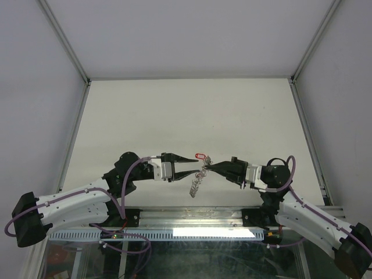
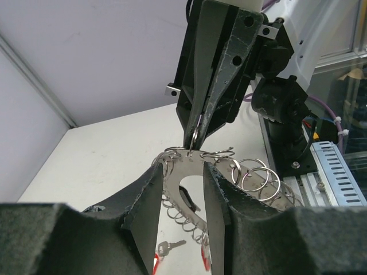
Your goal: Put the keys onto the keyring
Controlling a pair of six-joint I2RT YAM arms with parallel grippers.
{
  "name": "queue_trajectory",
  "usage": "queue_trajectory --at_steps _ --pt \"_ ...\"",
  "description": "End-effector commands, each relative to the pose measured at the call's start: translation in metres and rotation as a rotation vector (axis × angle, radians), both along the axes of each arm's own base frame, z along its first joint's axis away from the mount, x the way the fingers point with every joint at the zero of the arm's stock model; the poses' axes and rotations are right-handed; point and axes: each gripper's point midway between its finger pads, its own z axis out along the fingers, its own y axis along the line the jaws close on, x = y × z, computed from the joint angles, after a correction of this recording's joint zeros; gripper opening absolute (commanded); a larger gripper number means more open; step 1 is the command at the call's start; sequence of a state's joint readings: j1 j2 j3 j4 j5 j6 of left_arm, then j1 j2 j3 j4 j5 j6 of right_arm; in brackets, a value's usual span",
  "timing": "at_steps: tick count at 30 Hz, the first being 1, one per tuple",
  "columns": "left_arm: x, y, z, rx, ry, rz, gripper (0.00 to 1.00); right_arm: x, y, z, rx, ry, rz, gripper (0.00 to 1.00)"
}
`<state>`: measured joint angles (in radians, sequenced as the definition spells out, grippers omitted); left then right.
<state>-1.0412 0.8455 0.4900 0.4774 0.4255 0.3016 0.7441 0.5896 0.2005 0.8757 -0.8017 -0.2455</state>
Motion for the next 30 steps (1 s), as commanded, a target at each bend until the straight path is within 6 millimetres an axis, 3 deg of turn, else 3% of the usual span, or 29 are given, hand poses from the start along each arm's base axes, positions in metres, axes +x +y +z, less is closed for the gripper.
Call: queue_trajectory --at_steps 1,11,20,30 --pt "-0.012 -0.004 0.033 -0.078 -0.078 -0.067 0.34 -0.006 -0.003 0.036 0.073 -0.092 0.004 0.00" --pt "-0.009 -0.005 0.034 -0.078 -0.095 -0.055 0.26 -0.012 0.000 0.034 0.062 -0.087 0.038 0.00" --pt "-0.014 -0.010 0.024 -0.038 -0.084 -0.101 0.26 -0.012 0.000 0.034 0.065 -0.086 0.035 0.00" --pt "-0.010 -0.015 0.023 -0.026 -0.095 -0.098 0.16 -0.013 0.001 0.032 0.056 -0.079 0.042 0.00"
